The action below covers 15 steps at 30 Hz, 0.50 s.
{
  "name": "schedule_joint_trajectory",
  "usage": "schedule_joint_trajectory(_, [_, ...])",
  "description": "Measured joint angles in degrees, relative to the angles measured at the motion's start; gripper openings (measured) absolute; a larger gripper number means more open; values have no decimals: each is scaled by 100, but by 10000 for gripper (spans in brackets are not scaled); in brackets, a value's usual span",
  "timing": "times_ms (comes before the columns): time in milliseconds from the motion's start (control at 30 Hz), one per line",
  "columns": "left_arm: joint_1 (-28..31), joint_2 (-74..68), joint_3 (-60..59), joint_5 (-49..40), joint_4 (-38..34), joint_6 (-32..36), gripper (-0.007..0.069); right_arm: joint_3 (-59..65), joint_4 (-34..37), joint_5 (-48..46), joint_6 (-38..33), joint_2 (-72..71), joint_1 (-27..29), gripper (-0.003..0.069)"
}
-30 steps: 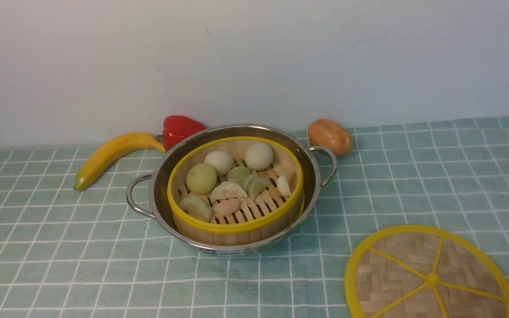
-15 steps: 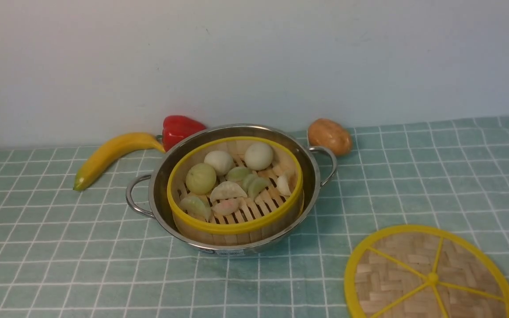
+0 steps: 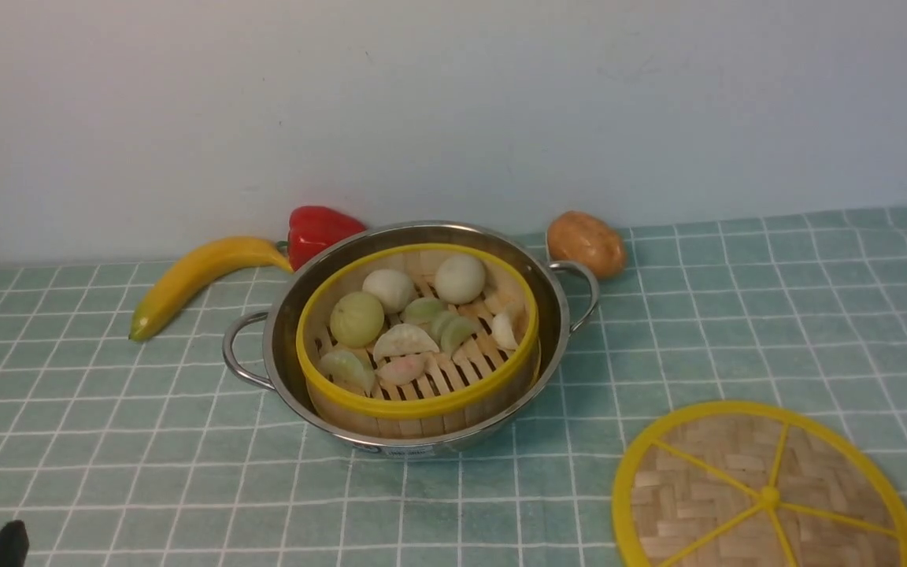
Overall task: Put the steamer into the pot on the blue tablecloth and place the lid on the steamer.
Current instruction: 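Move the gripper down to the bamboo steamer lid and grasp its center knob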
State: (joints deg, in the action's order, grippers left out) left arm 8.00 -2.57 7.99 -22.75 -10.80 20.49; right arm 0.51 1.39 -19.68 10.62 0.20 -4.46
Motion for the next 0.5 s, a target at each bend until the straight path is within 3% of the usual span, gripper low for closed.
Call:
schedule_joint_trajectory(300, [-626, 251, -547, -9, 464, -49, 578, 0, 0, 3, 0, 0, 0, 243])
schedule_joint_trajectory(500, [-667, 251, -837, 22, 497, -334, 578, 0, 0, -3, 0, 0, 0, 243])
